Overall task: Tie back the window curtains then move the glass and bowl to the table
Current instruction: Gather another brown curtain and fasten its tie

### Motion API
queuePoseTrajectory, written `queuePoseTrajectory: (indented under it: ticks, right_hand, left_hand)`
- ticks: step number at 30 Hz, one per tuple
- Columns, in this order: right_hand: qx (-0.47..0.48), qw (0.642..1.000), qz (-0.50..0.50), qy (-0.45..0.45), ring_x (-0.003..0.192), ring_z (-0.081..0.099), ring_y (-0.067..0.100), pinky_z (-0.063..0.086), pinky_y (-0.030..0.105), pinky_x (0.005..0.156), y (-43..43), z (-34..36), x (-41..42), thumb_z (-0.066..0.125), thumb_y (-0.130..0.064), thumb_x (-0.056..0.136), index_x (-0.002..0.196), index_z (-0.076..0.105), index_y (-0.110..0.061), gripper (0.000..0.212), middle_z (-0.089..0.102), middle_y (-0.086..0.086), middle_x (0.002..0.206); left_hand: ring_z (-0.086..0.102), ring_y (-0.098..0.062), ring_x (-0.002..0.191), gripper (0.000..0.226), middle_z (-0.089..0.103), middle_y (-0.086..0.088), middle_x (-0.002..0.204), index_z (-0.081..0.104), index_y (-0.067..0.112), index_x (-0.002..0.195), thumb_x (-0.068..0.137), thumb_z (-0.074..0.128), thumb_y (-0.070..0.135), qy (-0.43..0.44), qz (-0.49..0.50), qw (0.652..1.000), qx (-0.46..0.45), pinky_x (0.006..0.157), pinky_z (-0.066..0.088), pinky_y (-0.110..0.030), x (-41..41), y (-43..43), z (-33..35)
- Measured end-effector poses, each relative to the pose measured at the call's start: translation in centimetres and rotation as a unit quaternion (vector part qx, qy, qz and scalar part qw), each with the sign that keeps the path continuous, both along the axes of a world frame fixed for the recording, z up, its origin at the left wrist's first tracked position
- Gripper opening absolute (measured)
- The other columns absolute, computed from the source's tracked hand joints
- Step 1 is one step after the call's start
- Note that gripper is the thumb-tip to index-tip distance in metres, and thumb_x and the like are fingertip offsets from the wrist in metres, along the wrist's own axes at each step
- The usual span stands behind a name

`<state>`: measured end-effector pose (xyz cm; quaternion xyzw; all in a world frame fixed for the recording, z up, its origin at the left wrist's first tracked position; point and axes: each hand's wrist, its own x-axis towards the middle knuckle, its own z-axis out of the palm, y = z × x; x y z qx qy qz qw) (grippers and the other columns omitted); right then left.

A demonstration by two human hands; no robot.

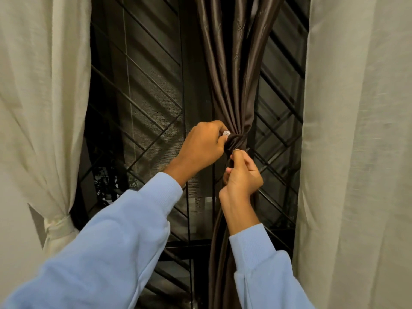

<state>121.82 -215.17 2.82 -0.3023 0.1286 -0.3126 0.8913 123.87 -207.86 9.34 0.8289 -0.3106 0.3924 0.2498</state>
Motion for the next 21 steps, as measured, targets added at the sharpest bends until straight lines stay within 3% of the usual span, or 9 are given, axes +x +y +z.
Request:
queuePoseTrajectory:
  ticks: [2, 7, 10, 14, 16, 19, 21]
  right_hand:
    - [0.008, 1.0, -0.007, -0.007, 0.043, 0.048, 0.005, 0.037, 0.019, 0.043, -0.3, 0.2, -0.4, 0.072, -0.01, 0.083, 0.089, 0.075, -0.014, 0.008, 0.068, -0.006, 0.064]
    - [0.145, 0.977, 0.13, -0.092, 0.039, 0.04, 0.003, 0.034, 0.015, 0.041, -1.4, 0.5, -0.9, 0.068, -0.009, 0.088, 0.091, 0.067, -0.018, 0.009, 0.063, -0.01, 0.061]
    - [0.073, 0.988, 0.117, -0.072, 0.041, 0.036, 0.002, 0.032, 0.016, 0.04, -1.9, 0.0, -0.5, 0.07, -0.012, 0.088, 0.091, 0.069, -0.019, 0.008, 0.065, -0.012, 0.06]
    - [-0.084, 0.996, 0.039, -0.015, 0.038, 0.037, 0.004, 0.032, 0.018, 0.038, -2.1, -0.2, -0.2, 0.071, -0.016, 0.088, 0.083, 0.07, -0.014, 0.005, 0.06, -0.007, 0.058]
    - [-0.196, 0.979, -0.047, -0.023, 0.04, 0.042, 0.005, 0.036, 0.02, 0.041, -2.3, -0.6, 0.1, 0.071, -0.016, 0.087, 0.074, 0.069, -0.012, 0.014, 0.057, -0.007, 0.054]
    - [-0.311, 0.936, -0.163, -0.029, 0.048, 0.055, 0.008, 0.047, 0.026, 0.048, -2.8, -1.2, 0.2, 0.075, -0.019, 0.082, 0.073, 0.073, -0.02, 0.009, 0.064, -0.008, 0.057]
    - [-0.316, 0.94, -0.122, -0.046, 0.047, 0.058, 0.01, 0.047, 0.025, 0.045, -3.3, -1.3, 0.0, 0.075, -0.02, 0.085, 0.082, 0.076, -0.017, 0.004, 0.07, -0.003, 0.067]
  left_hand:
    - [0.065, -0.025, 0.081, 0.014, 0.07, -0.005, 0.088, 0.068, 0.013, 0.096, 0.088, 0.06, 0.022, -0.053, 0.011, 0.998, 0.045, 0.069, 0.053, -0.036, -0.4, -0.4, 0.6]
    - [0.062, -0.03, 0.087, 0.018, 0.068, -0.009, 0.095, 0.066, 0.01, 0.098, 0.089, 0.055, 0.021, -0.149, 0.056, 0.976, 0.152, 0.067, 0.044, -0.037, -1.2, -1.5, 1.5]
    - [0.064, -0.027, 0.081, 0.017, 0.069, -0.007, 0.088, 0.068, 0.012, 0.095, 0.087, 0.056, 0.02, -0.107, 0.042, 0.981, 0.156, 0.064, 0.043, -0.032, -0.9, -1.4, 1.9]
    - [0.063, -0.02, 0.074, 0.016, 0.068, -0.002, 0.079, 0.07, 0.016, 0.085, 0.079, 0.059, 0.026, 0.029, 0.017, 0.995, 0.094, 0.062, 0.047, -0.03, -0.2, -1.0, 1.7]
    - [0.061, -0.015, 0.068, 0.021, 0.066, 0.0, 0.071, 0.07, 0.015, 0.079, 0.079, 0.062, 0.034, 0.069, 0.0, 0.995, 0.068, 0.057, 0.045, -0.028, 0.1, -1.0, 1.3]
    - [0.06, -0.011, 0.064, 0.02, 0.065, -0.001, 0.067, 0.072, 0.015, 0.078, 0.082, 0.07, 0.034, 0.108, -0.027, 0.993, 0.039, 0.059, 0.045, -0.027, 0.6, -0.6, 1.2]
    - [0.056, -0.006, 0.054, 0.016, 0.064, -0.005, 0.062, 0.073, 0.011, 0.077, 0.079, 0.075, 0.027, 0.158, -0.082, 0.983, -0.04, 0.055, 0.044, -0.021, 0.5, -0.1, 1.4]
